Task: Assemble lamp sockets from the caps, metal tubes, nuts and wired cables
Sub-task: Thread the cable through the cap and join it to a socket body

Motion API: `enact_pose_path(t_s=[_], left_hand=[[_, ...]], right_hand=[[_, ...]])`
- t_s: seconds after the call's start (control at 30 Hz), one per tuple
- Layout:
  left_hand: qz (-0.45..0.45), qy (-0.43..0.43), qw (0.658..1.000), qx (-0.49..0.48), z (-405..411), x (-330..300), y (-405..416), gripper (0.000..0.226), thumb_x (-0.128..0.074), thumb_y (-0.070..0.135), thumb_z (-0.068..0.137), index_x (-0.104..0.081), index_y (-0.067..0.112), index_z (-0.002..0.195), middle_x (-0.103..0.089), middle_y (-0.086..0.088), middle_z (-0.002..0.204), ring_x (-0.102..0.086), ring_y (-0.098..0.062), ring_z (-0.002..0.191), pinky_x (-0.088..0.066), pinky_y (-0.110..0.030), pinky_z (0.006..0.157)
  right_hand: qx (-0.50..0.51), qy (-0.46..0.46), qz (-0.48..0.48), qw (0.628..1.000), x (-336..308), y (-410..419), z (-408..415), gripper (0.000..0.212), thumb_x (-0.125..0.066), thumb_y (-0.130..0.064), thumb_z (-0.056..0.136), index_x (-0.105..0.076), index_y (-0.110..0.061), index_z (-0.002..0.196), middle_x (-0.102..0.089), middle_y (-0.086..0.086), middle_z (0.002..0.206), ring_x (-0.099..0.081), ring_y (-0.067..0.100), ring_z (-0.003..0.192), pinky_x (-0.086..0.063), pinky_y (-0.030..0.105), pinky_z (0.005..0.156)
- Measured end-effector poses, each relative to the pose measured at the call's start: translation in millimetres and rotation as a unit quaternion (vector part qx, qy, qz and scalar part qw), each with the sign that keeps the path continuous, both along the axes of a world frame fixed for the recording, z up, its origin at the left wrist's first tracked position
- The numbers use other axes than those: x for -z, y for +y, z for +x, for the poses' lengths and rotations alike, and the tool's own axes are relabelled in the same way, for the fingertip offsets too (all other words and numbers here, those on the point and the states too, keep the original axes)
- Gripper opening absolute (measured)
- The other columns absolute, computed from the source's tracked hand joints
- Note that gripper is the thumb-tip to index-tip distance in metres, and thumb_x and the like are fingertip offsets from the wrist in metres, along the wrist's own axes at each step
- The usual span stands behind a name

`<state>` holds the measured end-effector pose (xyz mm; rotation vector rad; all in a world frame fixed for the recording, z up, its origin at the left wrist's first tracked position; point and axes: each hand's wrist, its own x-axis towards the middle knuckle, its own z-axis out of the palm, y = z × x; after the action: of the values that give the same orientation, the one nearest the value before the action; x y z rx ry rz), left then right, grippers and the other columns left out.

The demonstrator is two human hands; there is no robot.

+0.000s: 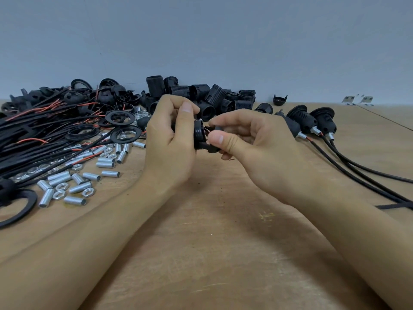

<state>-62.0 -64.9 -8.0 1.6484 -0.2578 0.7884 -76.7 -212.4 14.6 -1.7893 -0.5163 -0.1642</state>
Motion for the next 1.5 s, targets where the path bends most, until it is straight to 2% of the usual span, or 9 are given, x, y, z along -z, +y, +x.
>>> enact_pose_path(t_s=[0.17,0.43,0.7,0.9,1.07,1.17,1.37,1.43,1.5], left_hand=[[0.018,-0.004,1.000,0.007,-1.8,-0.7,-0.2,0.015,-0.043,0.023,0.096,-0.055,0.020,0.089,-0.050,0.007,0.067,-0.045,-0.017,0.057,-0.034,-0.035,0.053],[0.004,0.051,0.998,0.035,-3.5,-2.5,-0.8,0.015,-0.043,0.021,0.098,-0.056,0.017,0.090,-0.049,0.011,0.058,-0.047,-0.012,0.052,-0.035,-0.024,0.047],[-0.037,0.090,0.992,0.081,-4.5,-5.0,-0.7,0.018,-0.041,0.007,0.103,-0.054,0.013,0.092,-0.045,0.010,0.052,-0.041,-0.019,0.048,-0.030,-0.018,0.037],[-0.021,0.090,0.991,0.095,-4.7,-3.6,0.2,0.016,-0.041,0.005,0.100,-0.054,0.014,0.097,-0.050,-0.020,0.073,-0.044,-0.021,0.054,-0.032,-0.018,0.039],[-0.005,0.089,0.991,0.104,-3.7,-1.2,1.3,0.016,-0.043,0.018,0.084,-0.055,0.014,0.094,-0.048,-0.018,0.071,-0.043,-0.013,0.050,-0.033,-0.019,0.041],[0.013,0.094,0.994,0.049,-2.0,0.7,-0.7,0.017,-0.040,0.020,0.086,-0.056,0.021,0.093,-0.053,-0.012,0.071,-0.044,-0.017,0.056,-0.033,-0.031,0.047],[-0.012,0.162,0.986,0.028,0.2,3.2,-3.0,0.023,-0.039,0.011,0.101,-0.055,0.024,0.092,-0.054,-0.009,0.072,-0.046,-0.017,0.055,-0.036,-0.029,0.046],[-0.021,0.166,0.984,0.067,-2.2,1.2,-1.9,0.017,-0.041,0.021,0.102,-0.056,0.022,0.094,-0.054,-0.014,0.078,-0.048,-0.018,0.055,-0.036,-0.029,0.046],[-0.094,0.192,0.963,0.166,-6.1,-3.6,0.8,0.022,-0.042,0.029,0.095,-0.057,0.016,0.101,-0.054,-0.016,0.077,-0.046,-0.020,0.046,-0.033,-0.024,0.040]], right_hand=[[-0.013,0.036,0.023,0.999,2.0,-3.5,2.6,0.018,-0.073,-0.014,0.085,-0.072,-0.010,0.103,-0.075,0.005,0.093,-0.070,0.013,0.079,-0.056,0.022,0.065],[-0.035,0.060,0.021,0.997,1.1,-8.5,6.7,0.018,-0.069,-0.015,0.089,-0.073,-0.005,0.103,-0.075,0.014,0.088,-0.061,0.013,0.065,-0.052,0.021,0.064],[-0.012,0.032,0.002,0.999,3.9,-7.7,6.7,0.019,-0.071,-0.019,0.088,-0.075,-0.011,0.104,-0.076,0.002,0.081,-0.062,0.005,0.064,-0.051,0.019,0.064],[-0.036,0.049,0.010,0.998,2.5,-10.0,7.0,0.015,-0.069,-0.016,0.089,-0.076,-0.010,0.101,-0.075,0.007,0.081,-0.059,0.011,0.064,-0.052,0.020,0.063],[-0.047,0.063,0.008,0.997,0.9,-11.2,8.1,0.013,-0.066,-0.017,0.091,-0.075,-0.010,0.097,-0.072,0.005,0.076,-0.059,0.010,0.062,-0.052,0.020,0.061],[-0.034,0.035,-0.011,0.999,2.6,-8.2,7.1,0.012,-0.067,-0.016,0.091,-0.075,-0.013,0.099,-0.075,0.007,0.080,-0.061,0.008,0.061,-0.054,0.020,0.063],[-0.061,0.063,-0.019,0.996,5.3,-8.7,6.9,0.016,-0.073,-0.016,0.086,-0.074,-0.031,0.092,-0.076,0.009,0.085,-0.060,0.010,0.066,-0.057,0.029,0.070],[-0.065,0.066,-0.019,0.996,4.4,-10.4,7.4,0.018,-0.074,-0.014,0.085,-0.075,-0.027,0.096,-0.076,0.008,0.087,-0.060,0.010,0.068,-0.056,0.025,0.071],[-0.060,0.074,-0.006,0.995,1.5,-13.0,9.7,0.016,-0.073,-0.010,0.085,-0.076,-0.018,0.097,-0.075,0.011,0.089,-0.059,0.011,0.068,-0.055,0.019,0.067]])
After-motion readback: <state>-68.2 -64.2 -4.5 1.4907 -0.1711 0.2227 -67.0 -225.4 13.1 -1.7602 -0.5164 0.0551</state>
